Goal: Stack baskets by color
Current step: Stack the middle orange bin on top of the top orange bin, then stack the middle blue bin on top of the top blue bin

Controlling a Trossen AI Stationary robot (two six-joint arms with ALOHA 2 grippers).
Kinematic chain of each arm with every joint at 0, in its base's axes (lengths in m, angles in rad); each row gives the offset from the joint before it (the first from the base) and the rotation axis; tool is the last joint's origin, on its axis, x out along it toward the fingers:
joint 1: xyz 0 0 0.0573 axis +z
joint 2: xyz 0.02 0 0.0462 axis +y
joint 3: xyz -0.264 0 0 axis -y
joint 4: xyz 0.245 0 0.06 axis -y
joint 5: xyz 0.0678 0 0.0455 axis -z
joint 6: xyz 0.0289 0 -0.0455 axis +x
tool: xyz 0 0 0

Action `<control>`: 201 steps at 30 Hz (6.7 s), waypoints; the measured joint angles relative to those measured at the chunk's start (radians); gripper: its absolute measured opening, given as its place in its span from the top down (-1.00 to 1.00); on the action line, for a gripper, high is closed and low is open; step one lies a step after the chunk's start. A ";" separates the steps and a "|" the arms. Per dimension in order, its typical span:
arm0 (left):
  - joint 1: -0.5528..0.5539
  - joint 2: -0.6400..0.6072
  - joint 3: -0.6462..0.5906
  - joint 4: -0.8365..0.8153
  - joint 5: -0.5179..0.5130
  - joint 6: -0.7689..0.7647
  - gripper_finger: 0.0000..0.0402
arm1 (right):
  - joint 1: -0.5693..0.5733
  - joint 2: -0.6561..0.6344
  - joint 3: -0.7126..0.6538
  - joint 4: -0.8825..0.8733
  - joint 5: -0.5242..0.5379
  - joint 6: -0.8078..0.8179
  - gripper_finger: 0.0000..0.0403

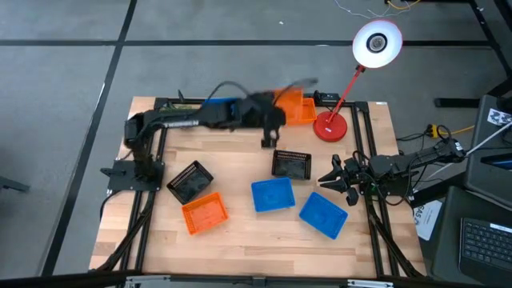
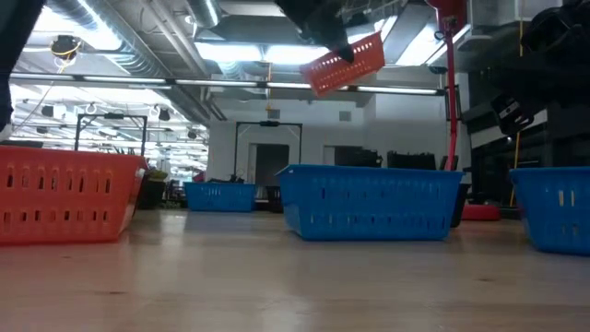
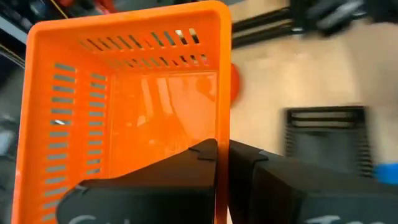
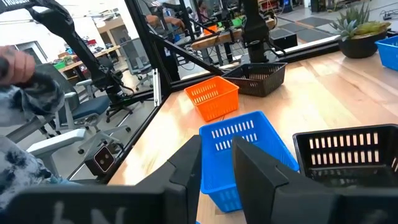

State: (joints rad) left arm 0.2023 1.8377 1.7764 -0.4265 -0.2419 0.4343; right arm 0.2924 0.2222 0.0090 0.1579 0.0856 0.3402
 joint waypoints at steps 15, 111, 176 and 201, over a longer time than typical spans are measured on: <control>0.256 0.498 0.565 -0.041 0.285 0.073 1.00 | 0.000 0.005 0.000 -0.007 0.001 -0.005 0.56; 0.200 0.657 0.564 -0.012 0.113 0.149 0.56 | 0.000 0.005 0.000 -0.033 0.034 -0.002 0.56; -0.247 -0.003 -0.531 0.214 0.272 -0.658 0.60 | 0.000 0.031 0.000 -0.045 0.052 0.127 0.56; -0.240 0.156 -0.300 -0.072 0.199 -0.581 0.34 | 0.000 0.031 0.000 -0.072 -0.001 0.164 0.56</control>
State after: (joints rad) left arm -0.0381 1.9940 1.4769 -0.4983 -0.0433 -0.1469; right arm 0.2920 0.2531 0.0093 0.0860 0.0849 0.5038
